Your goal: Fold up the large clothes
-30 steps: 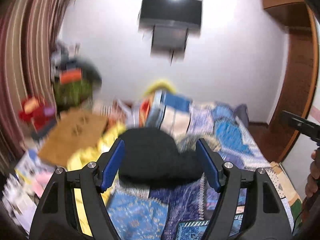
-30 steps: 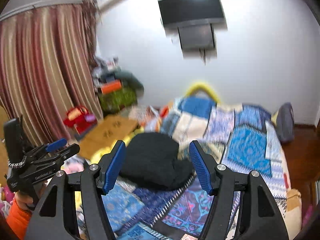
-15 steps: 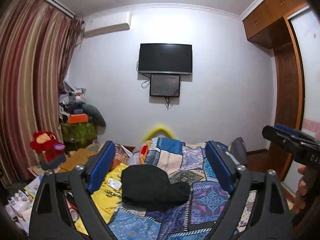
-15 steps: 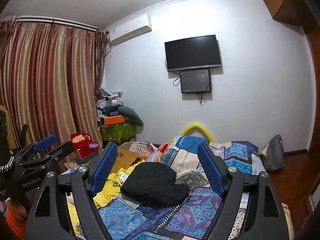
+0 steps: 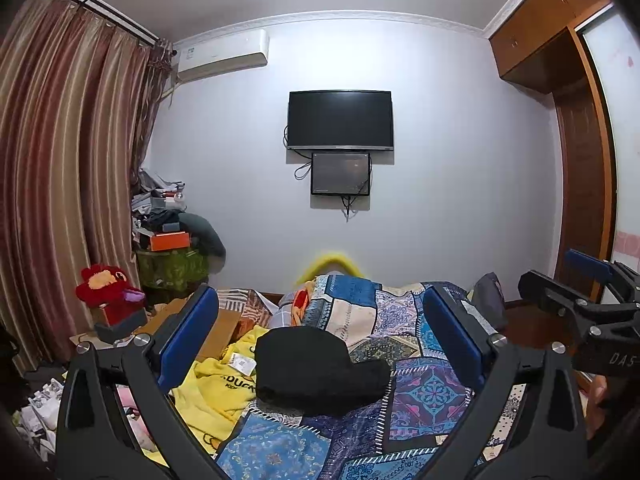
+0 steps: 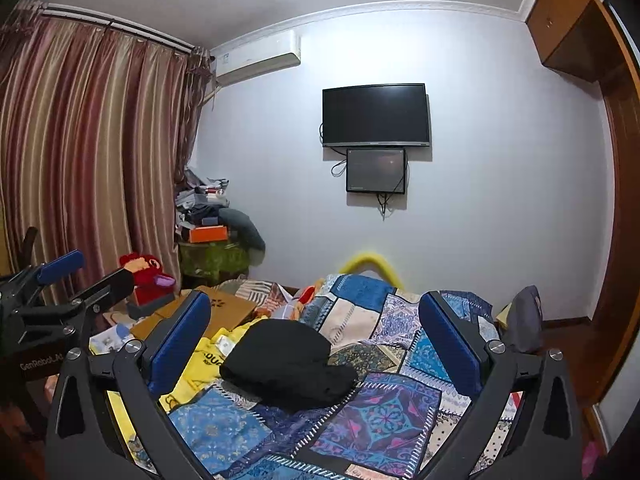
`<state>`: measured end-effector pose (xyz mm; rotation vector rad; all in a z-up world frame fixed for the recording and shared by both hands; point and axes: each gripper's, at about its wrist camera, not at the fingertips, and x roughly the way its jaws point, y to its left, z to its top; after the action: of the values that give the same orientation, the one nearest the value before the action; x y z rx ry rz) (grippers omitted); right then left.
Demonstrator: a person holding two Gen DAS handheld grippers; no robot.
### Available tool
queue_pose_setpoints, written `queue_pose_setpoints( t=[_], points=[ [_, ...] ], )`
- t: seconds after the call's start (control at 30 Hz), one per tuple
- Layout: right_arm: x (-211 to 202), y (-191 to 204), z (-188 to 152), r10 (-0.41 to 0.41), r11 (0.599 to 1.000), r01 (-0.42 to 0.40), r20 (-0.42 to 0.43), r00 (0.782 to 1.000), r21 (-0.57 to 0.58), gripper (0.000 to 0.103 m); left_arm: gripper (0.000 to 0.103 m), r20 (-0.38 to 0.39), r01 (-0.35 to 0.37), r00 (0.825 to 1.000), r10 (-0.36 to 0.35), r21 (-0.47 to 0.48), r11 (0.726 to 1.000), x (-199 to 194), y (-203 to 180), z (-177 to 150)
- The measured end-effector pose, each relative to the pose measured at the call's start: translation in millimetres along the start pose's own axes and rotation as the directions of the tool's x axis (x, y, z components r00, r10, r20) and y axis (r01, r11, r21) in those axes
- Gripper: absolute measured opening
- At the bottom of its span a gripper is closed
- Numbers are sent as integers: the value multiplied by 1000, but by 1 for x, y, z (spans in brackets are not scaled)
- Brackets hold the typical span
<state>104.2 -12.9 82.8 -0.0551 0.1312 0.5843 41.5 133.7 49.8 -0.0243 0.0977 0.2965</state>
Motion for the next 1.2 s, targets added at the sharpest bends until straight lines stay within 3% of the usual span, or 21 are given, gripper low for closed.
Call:
queue_pose_setpoints(
  t=[1.2],
  points=[
    [-2, 2, -6, -5, 1000, 6, -51, 999, 19, 103, 103, -58, -7, 998, 7, -13, 1000, 12, 3, -13]
  ],
)
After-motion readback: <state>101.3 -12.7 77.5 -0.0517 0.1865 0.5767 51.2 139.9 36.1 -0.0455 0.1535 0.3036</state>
